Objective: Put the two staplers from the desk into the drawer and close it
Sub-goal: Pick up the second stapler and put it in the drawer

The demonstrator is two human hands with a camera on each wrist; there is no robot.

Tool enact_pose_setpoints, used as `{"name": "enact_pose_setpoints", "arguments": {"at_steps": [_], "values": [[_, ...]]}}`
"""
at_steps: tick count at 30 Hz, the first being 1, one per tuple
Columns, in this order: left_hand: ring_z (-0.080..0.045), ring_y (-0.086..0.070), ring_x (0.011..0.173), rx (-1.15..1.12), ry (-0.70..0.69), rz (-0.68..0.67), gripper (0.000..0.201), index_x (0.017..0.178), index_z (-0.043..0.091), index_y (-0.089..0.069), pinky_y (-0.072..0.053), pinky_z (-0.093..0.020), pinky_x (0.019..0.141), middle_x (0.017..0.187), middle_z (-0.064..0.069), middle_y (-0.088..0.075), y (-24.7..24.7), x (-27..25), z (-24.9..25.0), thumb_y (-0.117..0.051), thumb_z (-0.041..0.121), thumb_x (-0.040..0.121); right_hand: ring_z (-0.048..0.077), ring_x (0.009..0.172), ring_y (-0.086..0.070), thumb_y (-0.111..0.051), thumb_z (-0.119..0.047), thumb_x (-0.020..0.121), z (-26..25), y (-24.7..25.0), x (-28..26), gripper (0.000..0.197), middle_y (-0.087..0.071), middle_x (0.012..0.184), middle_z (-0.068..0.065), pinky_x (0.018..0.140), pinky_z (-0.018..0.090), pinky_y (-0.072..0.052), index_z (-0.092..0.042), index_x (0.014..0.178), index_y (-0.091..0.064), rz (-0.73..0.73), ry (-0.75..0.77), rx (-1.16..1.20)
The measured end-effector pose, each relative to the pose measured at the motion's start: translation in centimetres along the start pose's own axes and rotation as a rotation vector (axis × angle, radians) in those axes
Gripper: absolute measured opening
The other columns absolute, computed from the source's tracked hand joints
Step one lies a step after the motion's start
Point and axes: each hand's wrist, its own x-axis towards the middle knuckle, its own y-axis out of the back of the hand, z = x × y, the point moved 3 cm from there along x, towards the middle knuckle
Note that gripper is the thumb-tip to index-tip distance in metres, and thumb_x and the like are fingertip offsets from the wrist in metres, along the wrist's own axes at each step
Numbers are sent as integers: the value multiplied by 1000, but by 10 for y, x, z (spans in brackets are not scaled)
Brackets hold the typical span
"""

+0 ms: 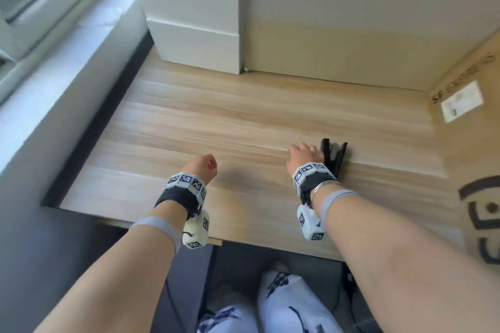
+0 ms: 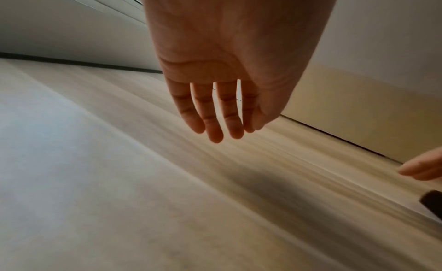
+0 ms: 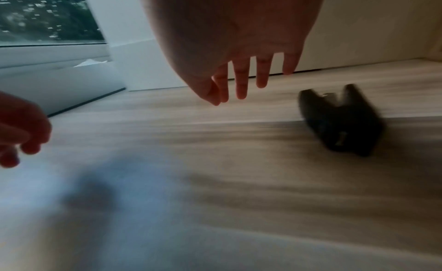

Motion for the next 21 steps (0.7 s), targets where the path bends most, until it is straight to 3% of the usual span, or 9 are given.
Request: {"name": "enact_pose_setpoints", "arguments": {"at_steps": [4, 8, 12, 17, 21], "values": [[-33, -65, 93, 3, -75, -29, 18, 96, 4, -65, -54, -40, 87, 102, -18, -71, -27, 23, 42, -51, 7, 84, 33, 129, -39, -54, -15, 87, 61, 7, 9, 42, -45, 134, 11, 102, 42, -37, -16, 129, -48, 129, -242, 108], [-36, -64, 96, 1, -104, -70, 19, 98, 1, -65, -53, -44, 89, 102, -22, -70, -49, 36, 70, -50, 5, 86, 36, 120, -47, -67, -29, 83, 94, -2, 23, 69, -39, 133, 18, 99, 41, -42, -20, 141, -32, 42, -421, 337], [-35, -64, 98, 34, -81, -105, 21, 101, 5, -65, -53, -42, 89, 105, -17, -70, -60, 38, 84, -49, 7, 87, 38, 118, -53, -74, -40, 77, 101, -17, 40, 105, -33, 136, 18, 98, 45, -45, -29, 152, -2, -101, -443, 460], [-33, -65, 98, 63, -51, -108, 22, 102, 7, -65, -53, -41, 90, 107, -16, -71, -66, 40, 89, -48, 11, 88, 35, 118, -51, -85, -39, 65, 101, -30, 50, 118, -29, 136, 15, 97, 44, -47, -32, 150, -3, -105, -421, 458], [-33, -64, 100, 62, -27, -113, 24, 105, 5, -64, -52, -39, 89, 110, -16, -69, -67, 40, 93, -48, 10, 89, 37, 120, -51, -84, -29, 70, 103, -29, 54, 112, -33, 136, 17, 101, 43, -43, -28, 151, -7, -111, -383, 525]]}}
